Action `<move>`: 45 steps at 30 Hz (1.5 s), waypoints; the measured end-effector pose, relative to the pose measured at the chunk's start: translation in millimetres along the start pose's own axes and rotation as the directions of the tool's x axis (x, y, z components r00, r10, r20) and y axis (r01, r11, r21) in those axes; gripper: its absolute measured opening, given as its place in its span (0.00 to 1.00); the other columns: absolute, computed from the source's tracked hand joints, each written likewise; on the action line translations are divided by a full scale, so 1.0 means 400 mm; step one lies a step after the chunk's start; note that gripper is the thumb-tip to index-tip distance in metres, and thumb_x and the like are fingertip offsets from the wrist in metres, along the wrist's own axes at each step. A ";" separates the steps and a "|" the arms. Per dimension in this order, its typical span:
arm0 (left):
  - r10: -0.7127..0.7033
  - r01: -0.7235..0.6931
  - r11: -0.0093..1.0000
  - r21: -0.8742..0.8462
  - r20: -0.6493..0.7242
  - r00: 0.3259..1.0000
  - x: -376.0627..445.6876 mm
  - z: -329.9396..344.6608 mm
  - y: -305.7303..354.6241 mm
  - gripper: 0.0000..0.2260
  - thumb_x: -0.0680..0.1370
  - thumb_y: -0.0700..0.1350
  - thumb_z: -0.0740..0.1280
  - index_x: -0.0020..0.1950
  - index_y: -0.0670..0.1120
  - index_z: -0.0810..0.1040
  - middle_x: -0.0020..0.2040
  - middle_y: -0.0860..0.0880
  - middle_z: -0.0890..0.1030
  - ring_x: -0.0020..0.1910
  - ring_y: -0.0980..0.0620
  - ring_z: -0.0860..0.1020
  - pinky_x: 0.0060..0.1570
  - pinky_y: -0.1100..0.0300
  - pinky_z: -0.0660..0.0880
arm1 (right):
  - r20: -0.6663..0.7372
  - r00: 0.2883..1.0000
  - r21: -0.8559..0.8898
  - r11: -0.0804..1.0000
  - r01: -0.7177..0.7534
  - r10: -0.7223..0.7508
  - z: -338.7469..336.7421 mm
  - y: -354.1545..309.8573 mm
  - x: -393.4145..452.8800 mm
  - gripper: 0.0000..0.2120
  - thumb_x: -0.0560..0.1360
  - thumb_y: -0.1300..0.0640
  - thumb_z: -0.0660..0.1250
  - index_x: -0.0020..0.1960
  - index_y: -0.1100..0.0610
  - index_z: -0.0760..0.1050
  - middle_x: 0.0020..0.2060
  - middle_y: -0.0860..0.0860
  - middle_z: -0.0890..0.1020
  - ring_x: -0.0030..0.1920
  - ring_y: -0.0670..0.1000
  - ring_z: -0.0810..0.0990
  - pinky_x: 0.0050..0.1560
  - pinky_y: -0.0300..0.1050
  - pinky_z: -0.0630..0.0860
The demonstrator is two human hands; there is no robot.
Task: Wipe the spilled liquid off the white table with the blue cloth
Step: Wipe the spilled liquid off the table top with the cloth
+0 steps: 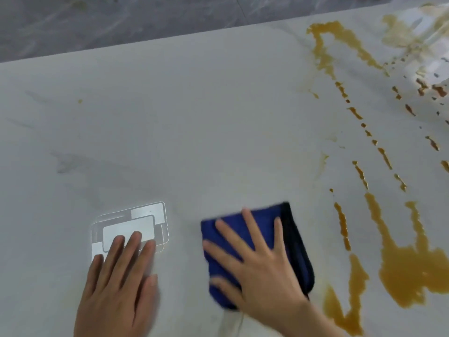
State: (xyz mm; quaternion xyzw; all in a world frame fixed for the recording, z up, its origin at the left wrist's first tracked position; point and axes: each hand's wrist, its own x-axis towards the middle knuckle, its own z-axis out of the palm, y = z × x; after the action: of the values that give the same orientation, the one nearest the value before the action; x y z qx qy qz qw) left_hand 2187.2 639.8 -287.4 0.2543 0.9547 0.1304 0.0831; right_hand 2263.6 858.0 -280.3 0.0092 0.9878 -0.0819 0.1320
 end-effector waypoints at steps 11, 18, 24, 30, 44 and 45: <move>-0.016 0.016 1.000 0.014 0.005 1.000 -0.008 -0.008 0.002 0.27 0.79 0.57 0.43 0.67 0.45 0.70 0.69 0.45 0.69 0.72 0.49 0.57 0.72 0.57 0.49 | -0.017 0.942 -0.013 0.942 -0.337 0.336 -0.020 0.205 -0.068 0.27 0.76 0.35 0.35 0.74 0.38 0.46 0.75 0.44 0.51 0.75 0.59 0.43 0.66 0.73 0.51; -0.056 0.056 0.998 0.012 0.009 0.998 -0.005 -0.012 0.020 0.25 0.77 0.55 0.48 0.67 0.45 0.71 0.70 0.47 0.68 0.71 0.51 0.59 0.72 0.58 0.48 | -0.093 0.961 0.011 0.966 -0.259 0.259 -0.055 0.253 0.108 0.29 0.73 0.33 0.36 0.73 0.36 0.49 0.76 0.42 0.50 0.75 0.59 0.43 0.65 0.75 0.47; -0.051 0.050 0.998 0.041 0.028 0.998 -0.008 -0.015 0.013 0.26 0.78 0.56 0.45 0.69 0.45 0.68 0.70 0.48 0.67 0.72 0.51 0.59 0.72 0.58 0.47 | -0.038 0.881 0.019 0.882 -0.471 0.471 -0.067 0.386 0.073 0.32 0.68 0.33 0.28 0.72 0.35 0.36 0.75 0.41 0.40 0.74 0.53 0.33 0.67 0.73 0.42; -0.034 0.030 0.997 0.073 0.057 0.998 -0.011 -0.007 -0.005 0.26 0.79 0.57 0.43 0.70 0.47 0.68 0.71 0.49 0.66 0.73 0.50 0.58 0.72 0.55 0.48 | 0.035 0.970 -0.012 0.971 -0.240 0.240 -0.004 0.158 -0.140 0.28 0.77 0.37 0.37 0.73 0.43 0.58 0.74 0.49 0.61 0.73 0.64 0.52 0.58 0.78 0.58; 0.015 -0.017 0.994 0.112 0.012 1.000 -0.019 0.006 -0.028 0.24 0.79 0.54 0.47 0.72 0.48 0.64 0.73 0.51 0.60 0.73 0.51 0.57 0.72 0.55 0.47 | -0.028 0.967 -0.057 0.966 -0.254 0.253 0.012 0.097 -0.120 0.28 0.78 0.40 0.35 0.73 0.44 0.58 0.74 0.48 0.60 0.74 0.63 0.51 0.61 0.77 0.55; 0.022 -0.022 0.993 0.114 0.001 1.000 -0.018 0.006 -0.026 0.23 0.78 0.54 0.48 0.71 0.48 0.65 0.73 0.51 0.60 0.73 0.50 0.58 0.71 0.53 0.48 | -0.027 0.975 -0.056 0.973 -0.224 0.222 0.022 0.067 -0.151 0.28 0.79 0.41 0.36 0.71 0.45 0.63 0.73 0.49 0.63 0.73 0.64 0.54 0.59 0.78 0.57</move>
State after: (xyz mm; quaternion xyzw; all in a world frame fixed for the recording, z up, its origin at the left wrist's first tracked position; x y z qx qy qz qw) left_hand 2189.3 627.9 -292.1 0.2690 0.9578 0.0767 0.0667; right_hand 2325.3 883.2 -277.0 0.1170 0.9838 -0.0376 0.1303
